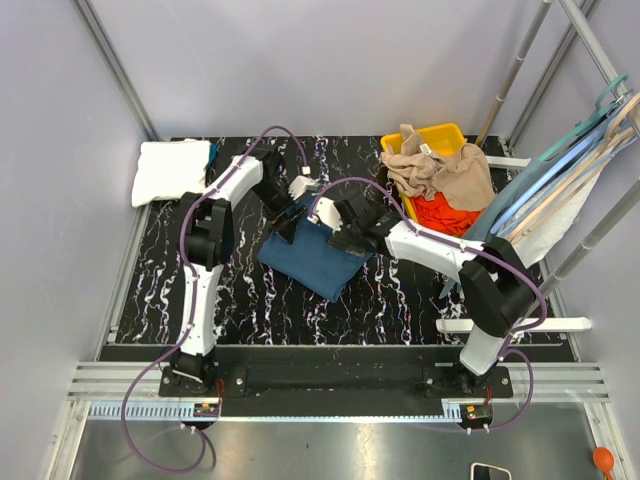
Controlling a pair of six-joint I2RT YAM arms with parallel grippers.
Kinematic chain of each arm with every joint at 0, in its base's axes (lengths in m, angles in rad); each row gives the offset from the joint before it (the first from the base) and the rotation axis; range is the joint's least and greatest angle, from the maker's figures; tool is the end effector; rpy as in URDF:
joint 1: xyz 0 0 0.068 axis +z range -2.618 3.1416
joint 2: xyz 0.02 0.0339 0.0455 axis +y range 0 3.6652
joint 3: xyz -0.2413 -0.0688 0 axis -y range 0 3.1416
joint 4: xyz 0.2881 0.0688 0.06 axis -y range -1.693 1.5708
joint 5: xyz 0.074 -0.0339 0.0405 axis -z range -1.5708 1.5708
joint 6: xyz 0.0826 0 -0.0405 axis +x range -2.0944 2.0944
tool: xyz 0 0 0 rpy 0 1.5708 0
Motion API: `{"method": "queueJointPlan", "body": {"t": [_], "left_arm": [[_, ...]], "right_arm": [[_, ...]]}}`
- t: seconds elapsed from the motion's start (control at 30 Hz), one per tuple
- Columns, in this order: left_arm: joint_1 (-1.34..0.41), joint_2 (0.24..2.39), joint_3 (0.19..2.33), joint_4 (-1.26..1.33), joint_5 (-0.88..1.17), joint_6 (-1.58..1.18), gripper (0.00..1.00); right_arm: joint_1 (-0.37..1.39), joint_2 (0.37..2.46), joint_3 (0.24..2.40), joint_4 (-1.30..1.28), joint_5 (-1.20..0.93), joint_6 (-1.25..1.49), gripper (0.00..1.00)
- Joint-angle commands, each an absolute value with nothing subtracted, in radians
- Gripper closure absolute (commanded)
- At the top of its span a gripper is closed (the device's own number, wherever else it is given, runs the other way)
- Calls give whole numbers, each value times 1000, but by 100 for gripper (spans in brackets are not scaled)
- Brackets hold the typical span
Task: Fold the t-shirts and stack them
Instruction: Neatly place the folded tshirt to the corner
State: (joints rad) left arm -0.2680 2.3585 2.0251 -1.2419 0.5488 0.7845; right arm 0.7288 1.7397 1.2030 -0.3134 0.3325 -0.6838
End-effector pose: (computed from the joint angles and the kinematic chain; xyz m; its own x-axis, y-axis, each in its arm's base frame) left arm 0.4536 -0.1692 0.1017 -0.5245 0.7691 -0.3653 0.8395 0.3956 -0.3724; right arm 0.3456 0.2724 0.1414 -0.1383 -0.9240 -0.3566 -0.7175 0.3417 -0.6070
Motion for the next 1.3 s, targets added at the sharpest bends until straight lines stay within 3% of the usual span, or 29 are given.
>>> {"method": "queueJointPlan", "body": {"t": [0.0, 1.27], "left_arm": [[-264, 2292, 2010, -1239, 509, 785, 1], [-357, 2330, 1908, -1224, 549, 773, 1]], "right_arm": [[741, 1753, 1197, -293, 344, -686, 1], [749, 1761, 1163, -252, 364, -704, 1]]}}
